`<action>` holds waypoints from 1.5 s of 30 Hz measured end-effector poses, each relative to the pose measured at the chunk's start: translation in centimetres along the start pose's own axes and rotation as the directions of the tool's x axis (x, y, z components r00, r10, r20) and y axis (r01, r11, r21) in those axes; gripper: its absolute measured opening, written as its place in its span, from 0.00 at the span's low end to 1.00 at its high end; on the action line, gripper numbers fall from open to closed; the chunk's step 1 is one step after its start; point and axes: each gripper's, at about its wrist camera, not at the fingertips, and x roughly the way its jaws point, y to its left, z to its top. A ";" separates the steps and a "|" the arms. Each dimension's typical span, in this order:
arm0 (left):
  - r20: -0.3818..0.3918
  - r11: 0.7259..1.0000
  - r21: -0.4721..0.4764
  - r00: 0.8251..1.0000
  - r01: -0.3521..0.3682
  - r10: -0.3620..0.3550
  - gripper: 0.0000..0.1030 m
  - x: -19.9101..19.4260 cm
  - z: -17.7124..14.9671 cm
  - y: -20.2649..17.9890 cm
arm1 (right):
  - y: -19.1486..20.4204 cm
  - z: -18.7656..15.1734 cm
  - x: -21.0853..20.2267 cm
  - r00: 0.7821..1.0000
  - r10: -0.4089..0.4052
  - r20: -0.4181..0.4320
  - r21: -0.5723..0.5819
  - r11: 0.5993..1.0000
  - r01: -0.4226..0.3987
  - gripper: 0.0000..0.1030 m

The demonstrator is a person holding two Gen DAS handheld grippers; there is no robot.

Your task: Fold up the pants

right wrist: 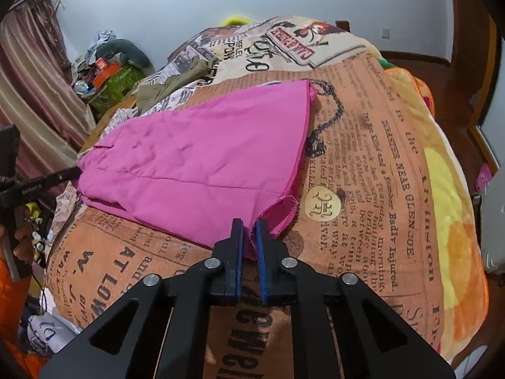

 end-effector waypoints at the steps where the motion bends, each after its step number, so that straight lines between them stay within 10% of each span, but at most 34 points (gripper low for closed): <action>1: 0.009 1.000 -0.004 1.000 0.003 -0.003 0.04 -0.4 0.3 0.2 | 0.1 0.1 -0.1 1.000 0.004 0.006 -0.006 1.000 -0.004 0.05; 18: -0.113 0.998 -0.067 0.994 -0.022 0.014 0.08 2.5 -2.5 2.3 | 0.5 0.2 1.0 0.998 -0.048 -0.038 -0.024 0.999 0.047 0.04; 24: -0.083 0.996 -0.006 0.993 -0.088 0.087 0.31 0.7 -1.5 2.0 | 1.2 1.7 -0.3 0.998 -0.064 -0.024 -0.039 0.997 0.063 0.13; 27: -0.035 0.997 0.023 0.996 -0.077 0.078 0.33 -0.9 -0.7 1.0 | 2.6 2.7 -1.2 0.999 -0.046 0.021 -0.084 0.995 0.048 0.33; 35: 0.034 0.994 0.106 0.999 0.001 -0.005 0.49 -1.8 1.4 -3.7 | 7.3 4.3 -1.0 0.996 0.063 0.056 -0.197 0.979 -0.051 0.33; 45: -0.095 0.990 0.140 0.995 0.032 -0.019 0.49 3.6 -0.5 -5.9 | 10.4 2.7 4.4 0.989 0.111 -0.097 -0.268 0.954 -0.134 0.33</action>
